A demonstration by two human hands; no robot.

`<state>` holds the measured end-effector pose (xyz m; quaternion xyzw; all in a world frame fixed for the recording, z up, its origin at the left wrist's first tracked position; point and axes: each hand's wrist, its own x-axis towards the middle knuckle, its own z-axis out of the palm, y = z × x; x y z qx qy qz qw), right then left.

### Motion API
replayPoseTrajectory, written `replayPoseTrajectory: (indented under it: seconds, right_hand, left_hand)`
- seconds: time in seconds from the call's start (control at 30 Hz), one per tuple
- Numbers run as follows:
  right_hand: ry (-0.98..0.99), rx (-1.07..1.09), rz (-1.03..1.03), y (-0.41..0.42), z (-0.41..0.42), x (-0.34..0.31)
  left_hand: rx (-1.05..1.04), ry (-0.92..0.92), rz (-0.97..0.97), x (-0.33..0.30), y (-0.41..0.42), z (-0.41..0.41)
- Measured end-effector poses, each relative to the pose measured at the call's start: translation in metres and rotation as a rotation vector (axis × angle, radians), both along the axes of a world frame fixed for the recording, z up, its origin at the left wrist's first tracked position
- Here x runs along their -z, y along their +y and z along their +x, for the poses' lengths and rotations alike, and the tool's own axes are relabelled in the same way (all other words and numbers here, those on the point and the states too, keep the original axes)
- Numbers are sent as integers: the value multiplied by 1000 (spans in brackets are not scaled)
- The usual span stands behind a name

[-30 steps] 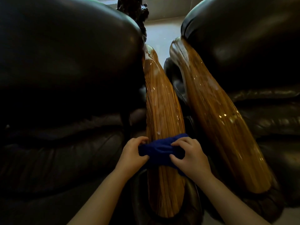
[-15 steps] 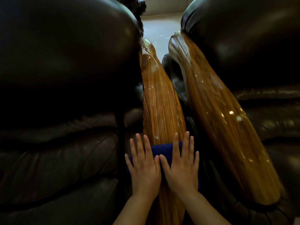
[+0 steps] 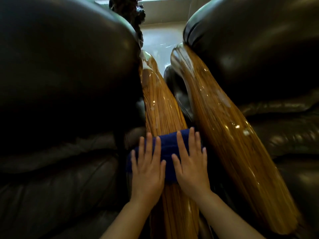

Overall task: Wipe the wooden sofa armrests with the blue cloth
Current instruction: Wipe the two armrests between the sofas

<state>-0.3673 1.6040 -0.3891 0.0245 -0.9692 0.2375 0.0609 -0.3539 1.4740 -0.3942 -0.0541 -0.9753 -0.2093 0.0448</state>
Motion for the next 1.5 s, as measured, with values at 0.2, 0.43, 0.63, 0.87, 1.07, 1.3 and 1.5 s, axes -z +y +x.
replayPoseTrajectory:
  seconds: [0.2,0.43,0.63,0.87,1.07,1.3,1.5]
  right_hand:
    - [-75,-59,71,-1,-18,8]
    - [-145,-103,160,-6,-77,-10]
    - [-138,-207,134,-12,-157,-25]
    - [-352,-276,48,-21,-268,-44]
    - [-293,-394,-199,2,-266,-41]
    - [-369,-395,-104,-12,-331,-65]
    - [-416,-431,-197,-3,-352,-71]
  left_hand:
    - [91,-149,-80,0,-6,-25]
    - [101,-219,-67,-17,-10,-80]
    - [59,-195,-53,-22,-18,-152]
    - [19,-293,-88,-49,-28,-254]
    - [158,-235,98,-47,-41,-230]
    - [77,-317,49,-70,-38,-305]
    - [2,-228,169,-80,-38,-318]
